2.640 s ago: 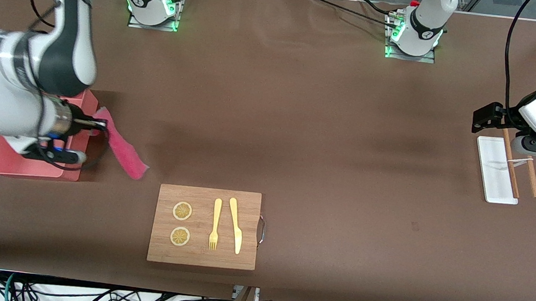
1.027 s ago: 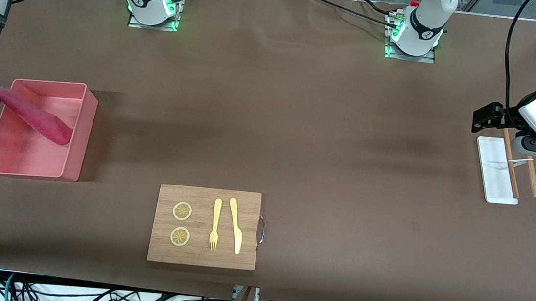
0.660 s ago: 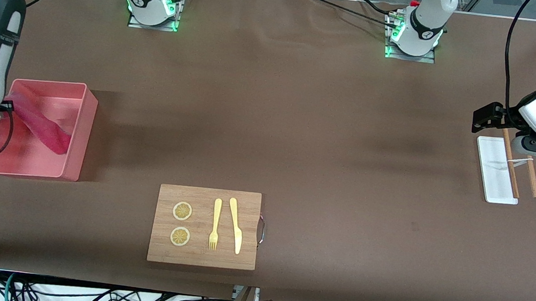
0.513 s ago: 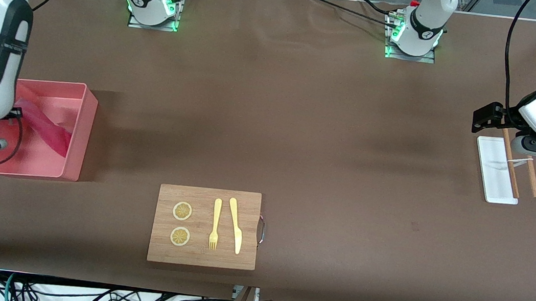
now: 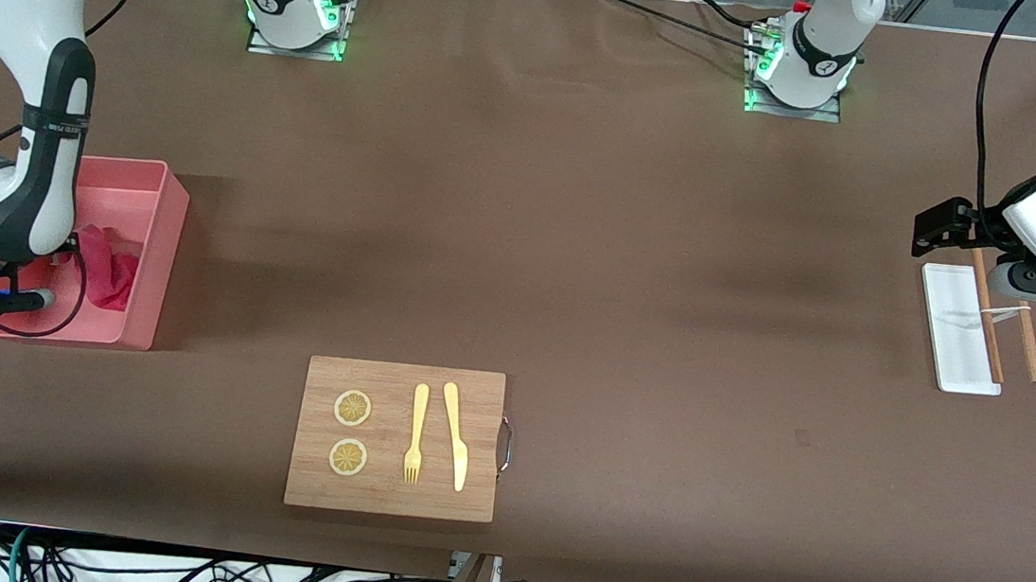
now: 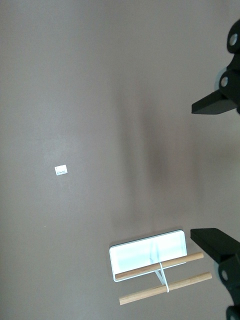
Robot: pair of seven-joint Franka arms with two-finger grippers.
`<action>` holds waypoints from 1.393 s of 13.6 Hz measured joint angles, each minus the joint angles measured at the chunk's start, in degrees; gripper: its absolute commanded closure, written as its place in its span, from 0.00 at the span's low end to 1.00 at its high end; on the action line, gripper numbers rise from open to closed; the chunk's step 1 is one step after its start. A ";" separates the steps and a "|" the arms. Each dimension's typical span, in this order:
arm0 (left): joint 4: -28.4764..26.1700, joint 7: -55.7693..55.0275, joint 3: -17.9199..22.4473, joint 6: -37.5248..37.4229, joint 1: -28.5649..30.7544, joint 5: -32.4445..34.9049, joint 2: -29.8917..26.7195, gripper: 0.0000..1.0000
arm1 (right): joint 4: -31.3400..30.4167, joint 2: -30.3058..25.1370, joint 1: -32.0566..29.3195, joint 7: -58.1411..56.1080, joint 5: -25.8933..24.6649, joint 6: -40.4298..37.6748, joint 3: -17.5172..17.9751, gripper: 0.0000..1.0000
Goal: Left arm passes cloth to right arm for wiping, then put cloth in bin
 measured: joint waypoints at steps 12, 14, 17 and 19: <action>0.00 0.00 0.00 -0.02 0.00 0.00 0.00 0.00 | -1.19 -1.23 -3.09 0.08 1.87 2.90 2.22 0.00; 0.00 0.00 0.00 -0.02 0.00 0.00 0.00 0.00 | -0.91 -4.14 -3.33 0.08 1.87 2.80 2.46 0.00; 0.01 0.00 0.00 -0.02 -0.01 0.00 0.00 0.00 | -0.68 -10.70 -3.48 0.24 0.52 -0.59 4.36 0.00; 0.01 0.00 0.00 -0.02 -0.01 0.00 0.00 0.00 | -0.59 -15.72 -3.80 4.23 -3.45 -3.51 7.98 0.00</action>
